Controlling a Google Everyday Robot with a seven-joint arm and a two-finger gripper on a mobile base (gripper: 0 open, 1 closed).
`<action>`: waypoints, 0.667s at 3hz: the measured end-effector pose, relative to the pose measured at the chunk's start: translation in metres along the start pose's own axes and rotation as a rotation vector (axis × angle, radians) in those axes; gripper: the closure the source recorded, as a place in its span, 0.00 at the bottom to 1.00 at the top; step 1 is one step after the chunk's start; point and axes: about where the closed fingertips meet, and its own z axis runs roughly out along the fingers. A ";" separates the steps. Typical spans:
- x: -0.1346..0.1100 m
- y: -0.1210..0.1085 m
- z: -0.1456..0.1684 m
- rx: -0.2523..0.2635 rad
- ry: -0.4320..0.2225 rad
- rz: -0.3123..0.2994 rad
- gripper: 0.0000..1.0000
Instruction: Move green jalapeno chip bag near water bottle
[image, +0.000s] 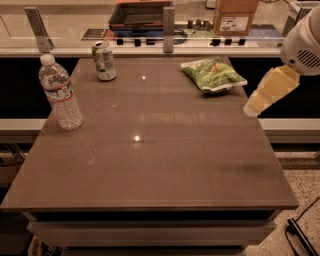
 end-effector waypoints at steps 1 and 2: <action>0.000 0.000 0.000 0.000 -0.001 0.000 0.00; -0.008 -0.011 0.014 -0.001 -0.028 0.019 0.00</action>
Offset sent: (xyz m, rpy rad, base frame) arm 0.0469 0.0009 -0.0136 0.0754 -0.0308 -0.0201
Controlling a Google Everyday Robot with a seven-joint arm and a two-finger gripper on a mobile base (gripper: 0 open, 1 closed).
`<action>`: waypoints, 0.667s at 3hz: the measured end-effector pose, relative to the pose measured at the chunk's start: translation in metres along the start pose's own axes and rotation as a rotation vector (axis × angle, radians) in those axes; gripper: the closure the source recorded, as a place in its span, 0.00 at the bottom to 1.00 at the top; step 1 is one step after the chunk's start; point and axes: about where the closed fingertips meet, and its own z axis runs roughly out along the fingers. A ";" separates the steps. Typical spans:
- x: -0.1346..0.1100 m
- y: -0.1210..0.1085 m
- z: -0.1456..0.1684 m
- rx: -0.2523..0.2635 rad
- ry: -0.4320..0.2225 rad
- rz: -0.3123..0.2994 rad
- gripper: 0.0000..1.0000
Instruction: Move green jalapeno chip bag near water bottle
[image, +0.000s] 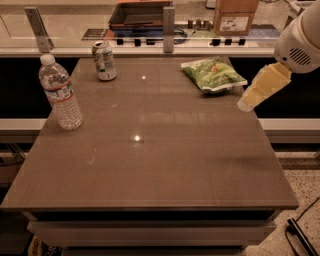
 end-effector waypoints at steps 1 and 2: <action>-0.013 -0.012 0.020 0.007 -0.032 0.028 0.00; -0.028 -0.025 0.040 0.023 -0.059 0.054 0.00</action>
Offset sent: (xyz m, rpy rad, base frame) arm 0.0853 0.0170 -0.0219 0.0923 -0.0801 -0.0669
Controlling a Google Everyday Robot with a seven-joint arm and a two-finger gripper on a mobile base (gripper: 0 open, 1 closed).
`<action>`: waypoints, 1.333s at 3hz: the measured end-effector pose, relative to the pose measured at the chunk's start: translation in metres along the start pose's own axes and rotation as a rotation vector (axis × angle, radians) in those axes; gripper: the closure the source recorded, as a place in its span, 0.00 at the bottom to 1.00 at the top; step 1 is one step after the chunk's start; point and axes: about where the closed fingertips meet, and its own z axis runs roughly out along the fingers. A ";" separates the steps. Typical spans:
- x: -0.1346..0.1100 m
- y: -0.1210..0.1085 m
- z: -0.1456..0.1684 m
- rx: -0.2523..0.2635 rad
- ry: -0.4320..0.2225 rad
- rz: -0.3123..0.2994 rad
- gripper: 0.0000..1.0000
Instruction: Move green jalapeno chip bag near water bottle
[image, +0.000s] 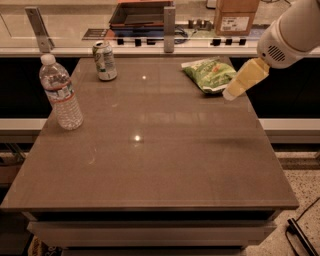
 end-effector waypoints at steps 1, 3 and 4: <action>-0.013 -0.015 0.024 0.007 -0.034 0.031 0.00; -0.029 -0.044 0.080 -0.036 -0.086 0.099 0.00; -0.034 -0.053 0.099 -0.048 -0.109 0.119 0.00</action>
Offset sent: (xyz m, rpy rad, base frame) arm 0.1011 0.0019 -0.0396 0.1480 -0.0219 -0.0528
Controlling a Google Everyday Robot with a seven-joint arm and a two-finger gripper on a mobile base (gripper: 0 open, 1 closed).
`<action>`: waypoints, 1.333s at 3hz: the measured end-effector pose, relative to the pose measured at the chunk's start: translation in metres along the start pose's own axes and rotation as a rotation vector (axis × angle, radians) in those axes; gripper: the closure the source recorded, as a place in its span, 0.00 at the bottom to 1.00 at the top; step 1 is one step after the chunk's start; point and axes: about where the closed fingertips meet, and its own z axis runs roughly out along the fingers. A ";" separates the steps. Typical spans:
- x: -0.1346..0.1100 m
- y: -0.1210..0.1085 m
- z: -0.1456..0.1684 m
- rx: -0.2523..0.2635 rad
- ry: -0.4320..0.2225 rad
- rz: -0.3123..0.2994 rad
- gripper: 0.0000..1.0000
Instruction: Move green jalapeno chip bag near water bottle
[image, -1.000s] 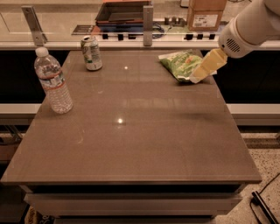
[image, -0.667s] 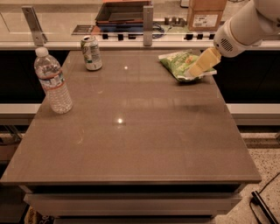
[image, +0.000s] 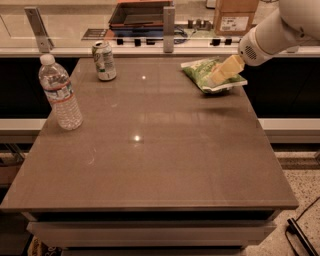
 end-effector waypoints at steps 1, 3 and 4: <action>-0.002 -0.004 0.019 -0.009 -0.013 0.010 0.00; 0.007 -0.006 0.058 -0.026 -0.006 0.021 0.00; 0.005 -0.023 0.079 -0.003 -0.006 0.012 0.00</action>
Offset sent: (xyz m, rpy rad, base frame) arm 0.0331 0.0100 -0.0494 0.0313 0.0309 0.0100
